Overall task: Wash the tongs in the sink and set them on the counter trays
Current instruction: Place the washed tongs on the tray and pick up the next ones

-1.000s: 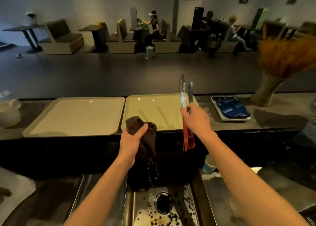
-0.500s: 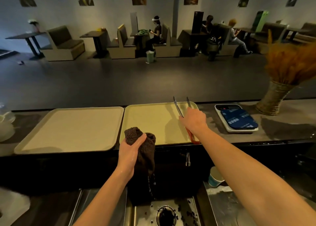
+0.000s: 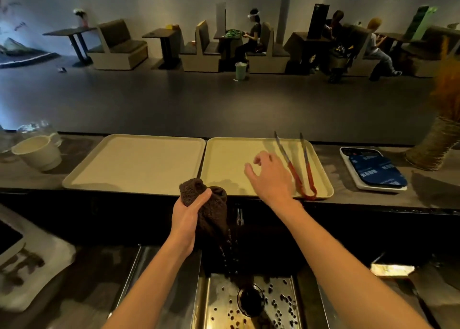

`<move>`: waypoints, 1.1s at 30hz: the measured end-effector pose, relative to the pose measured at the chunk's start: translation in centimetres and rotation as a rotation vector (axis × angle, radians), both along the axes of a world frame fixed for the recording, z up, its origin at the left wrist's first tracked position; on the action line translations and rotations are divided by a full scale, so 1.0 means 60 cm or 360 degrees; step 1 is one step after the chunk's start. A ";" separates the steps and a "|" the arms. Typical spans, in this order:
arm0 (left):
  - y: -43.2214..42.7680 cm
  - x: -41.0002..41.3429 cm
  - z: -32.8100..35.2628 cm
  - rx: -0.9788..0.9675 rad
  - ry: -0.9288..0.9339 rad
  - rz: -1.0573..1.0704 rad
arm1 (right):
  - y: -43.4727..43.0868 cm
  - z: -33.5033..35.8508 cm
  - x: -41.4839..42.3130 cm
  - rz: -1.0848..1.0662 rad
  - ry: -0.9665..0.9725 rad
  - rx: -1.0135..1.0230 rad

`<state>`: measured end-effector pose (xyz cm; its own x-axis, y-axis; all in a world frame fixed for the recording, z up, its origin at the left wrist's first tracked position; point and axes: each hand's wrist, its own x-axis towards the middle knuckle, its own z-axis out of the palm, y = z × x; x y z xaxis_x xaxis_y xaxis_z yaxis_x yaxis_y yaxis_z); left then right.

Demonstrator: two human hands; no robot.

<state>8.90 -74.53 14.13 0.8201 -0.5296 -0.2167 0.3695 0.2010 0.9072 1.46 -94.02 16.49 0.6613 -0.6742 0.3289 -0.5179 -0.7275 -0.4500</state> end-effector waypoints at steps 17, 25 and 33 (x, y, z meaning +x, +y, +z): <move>0.435 -0.002 -0.079 0.0182 0.0099 0.0843 | 0.479 -0.098 0.107 0.1059 -0.0078 0.0738; 0.674 -0.036 -0.102 0.0217 0.0106 0.1136 | 0.741 -0.111 0.121 0.1405 0.0115 0.0681; 0.901 -0.075 -0.151 0.0317 0.0238 0.1374 | 0.977 -0.145 0.100 0.1673 0.0297 0.0357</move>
<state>4.41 -20.48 5.07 0.8710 0.3173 -0.3751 0.2797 0.3074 0.9095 7.49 -35.39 7.79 0.9688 0.2250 0.1038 0.2409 -0.7574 -0.6068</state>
